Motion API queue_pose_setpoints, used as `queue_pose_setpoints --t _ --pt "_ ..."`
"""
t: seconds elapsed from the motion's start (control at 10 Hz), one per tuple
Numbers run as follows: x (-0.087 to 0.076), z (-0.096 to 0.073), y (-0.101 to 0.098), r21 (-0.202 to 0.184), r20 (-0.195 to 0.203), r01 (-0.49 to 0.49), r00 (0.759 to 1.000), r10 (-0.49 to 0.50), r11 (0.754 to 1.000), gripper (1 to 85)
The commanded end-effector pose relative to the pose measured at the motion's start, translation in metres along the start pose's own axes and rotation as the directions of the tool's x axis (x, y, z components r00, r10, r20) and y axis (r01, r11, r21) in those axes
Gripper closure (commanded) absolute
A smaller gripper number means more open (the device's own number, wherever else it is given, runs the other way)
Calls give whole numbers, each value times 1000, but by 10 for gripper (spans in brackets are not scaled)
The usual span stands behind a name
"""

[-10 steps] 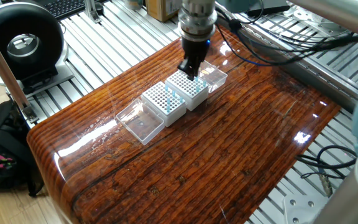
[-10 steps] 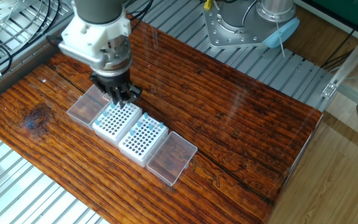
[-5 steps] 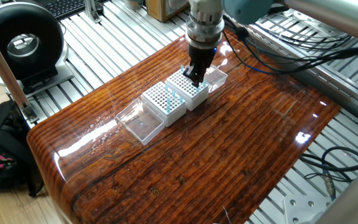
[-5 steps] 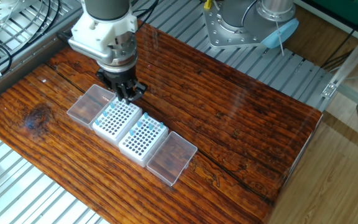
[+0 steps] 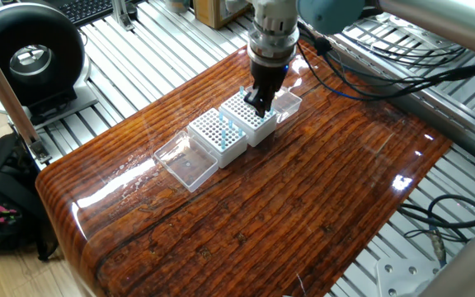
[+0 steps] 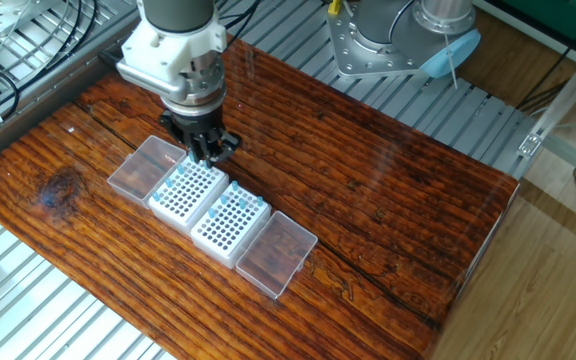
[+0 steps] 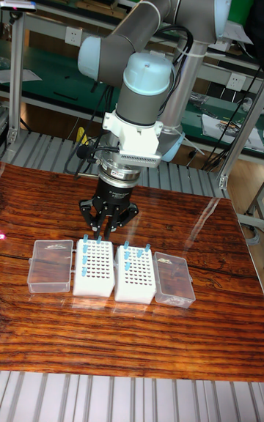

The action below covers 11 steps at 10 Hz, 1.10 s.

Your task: Transfer all medium pipette tips from one holder to another

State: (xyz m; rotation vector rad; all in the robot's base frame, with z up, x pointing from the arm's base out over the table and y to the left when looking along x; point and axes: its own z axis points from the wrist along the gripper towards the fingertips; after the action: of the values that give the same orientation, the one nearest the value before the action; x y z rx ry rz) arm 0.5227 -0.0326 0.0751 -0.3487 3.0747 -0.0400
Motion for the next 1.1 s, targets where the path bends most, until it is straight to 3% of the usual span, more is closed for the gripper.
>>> queue_pose_setpoints --t 0.0,0.6,1.0 --pt "-3 3 2 1 17 -6 1000 6 1000 593" --pt "-4 7 -1 10 22 -12 1000 12 1000 627" --pt "-3 6 0 9 17 -23 1000 23 1000 703"
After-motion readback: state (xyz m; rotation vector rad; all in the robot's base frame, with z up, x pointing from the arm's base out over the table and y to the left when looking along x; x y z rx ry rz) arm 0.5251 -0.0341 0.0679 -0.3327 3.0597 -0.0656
